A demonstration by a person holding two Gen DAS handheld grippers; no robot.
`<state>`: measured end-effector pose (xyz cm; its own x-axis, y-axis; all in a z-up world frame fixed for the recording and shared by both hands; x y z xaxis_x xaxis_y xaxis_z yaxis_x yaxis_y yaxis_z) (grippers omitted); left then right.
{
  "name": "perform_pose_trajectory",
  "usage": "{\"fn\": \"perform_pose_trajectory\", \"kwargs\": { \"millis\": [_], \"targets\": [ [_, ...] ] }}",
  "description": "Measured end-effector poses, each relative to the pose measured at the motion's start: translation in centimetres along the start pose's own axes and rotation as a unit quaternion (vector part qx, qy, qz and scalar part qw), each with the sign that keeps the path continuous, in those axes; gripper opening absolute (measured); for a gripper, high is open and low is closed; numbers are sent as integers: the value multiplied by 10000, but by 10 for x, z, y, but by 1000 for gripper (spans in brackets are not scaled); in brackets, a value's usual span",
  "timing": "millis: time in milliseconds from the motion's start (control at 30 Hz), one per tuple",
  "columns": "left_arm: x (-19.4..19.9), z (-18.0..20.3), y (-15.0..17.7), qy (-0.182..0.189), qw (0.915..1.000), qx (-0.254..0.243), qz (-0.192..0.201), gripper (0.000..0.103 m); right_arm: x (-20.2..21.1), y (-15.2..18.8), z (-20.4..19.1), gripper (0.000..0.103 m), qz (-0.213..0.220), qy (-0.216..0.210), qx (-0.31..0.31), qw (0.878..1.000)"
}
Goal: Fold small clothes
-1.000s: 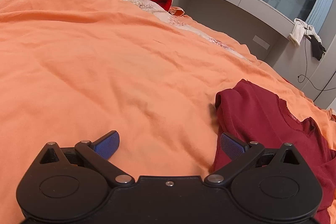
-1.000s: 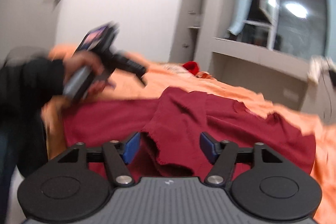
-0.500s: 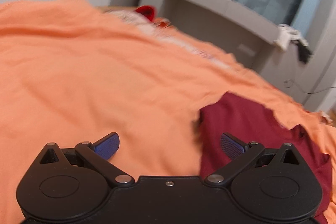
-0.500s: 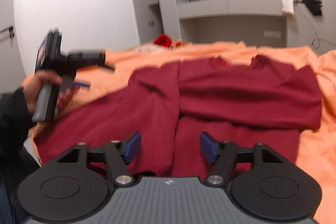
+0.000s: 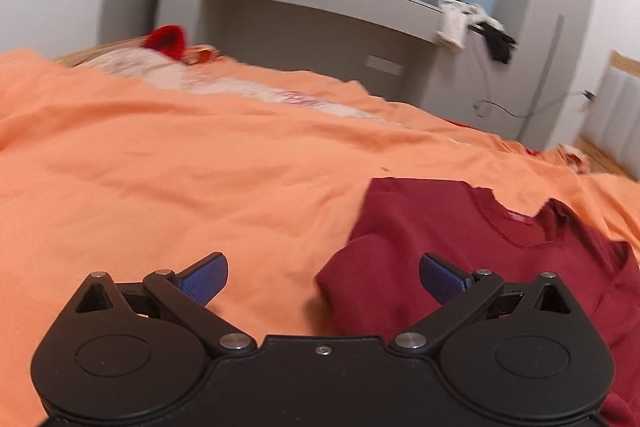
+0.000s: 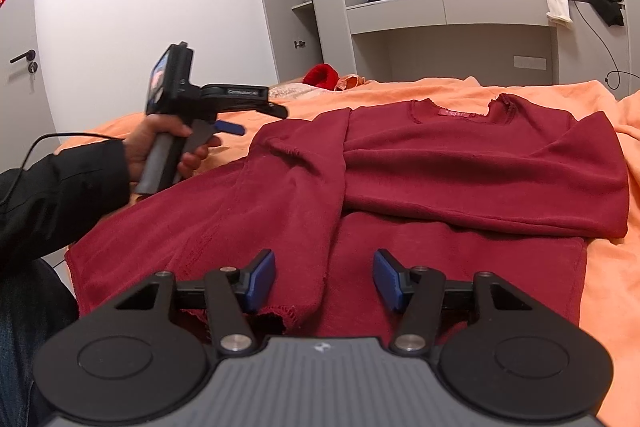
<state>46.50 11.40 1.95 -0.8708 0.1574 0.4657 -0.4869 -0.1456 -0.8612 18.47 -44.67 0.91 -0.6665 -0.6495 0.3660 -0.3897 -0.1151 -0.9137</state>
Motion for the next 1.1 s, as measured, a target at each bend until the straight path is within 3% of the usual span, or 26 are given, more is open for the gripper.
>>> {"fn": "perform_pose_trajectory", "kwargs": {
  "millis": [200,300,367,467,567,633,733,800,900,1100],
  "targets": [
    [-29,16,-3,0,9988,-463,-156,86,-2,3,2,64,59,-19,-19,10000],
    [-41,18,0,89,9976,-593,-347,70,-3,4,2,66,74,-30,-12,10000],
    [-46,18,2,119,9972,-587,-445,37,-3,4,1,67,80,-24,3,10000],
    [-46,14,2,251,9981,-399,-397,15,-3,5,1,67,93,-9,22,10000],
    [-40,9,-1,302,9993,-149,-178,11,-2,5,0,66,99,0,37,9999],
    [-35,2,-3,379,9992,149,6,11,-3,4,-1,59,90,4,48,9999],
    [-30,-13,-7,442,9965,624,352,10,-9,0,-1,40,3,-55,-108,9999],
    [-29,-24,-8,382,9932,995,478,10,-16,-7,-1,19,-133,-151,-255,9995],
    [-36,-37,-5,315,9901,1304,408,10,-27,-19,-7,11,-240,-153,-69,9996],
    [-55,-47,2,-45,9882,1534,-2,11,-39,-22,-8,10,-273,-341,-169,9989]
  ]
}}
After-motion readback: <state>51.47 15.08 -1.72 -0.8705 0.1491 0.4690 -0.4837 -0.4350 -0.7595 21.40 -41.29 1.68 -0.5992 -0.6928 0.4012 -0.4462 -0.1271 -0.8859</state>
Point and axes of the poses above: each gripper's, at about its wrist camera, not at the fingertips, and x roughly against the way its jaws point, z to its right, y to its underside, the point moved 1 cm from there along -x, roughly the way its jaws point, and after that the axes turned 2 degrees about z, right-handed, at the moved point
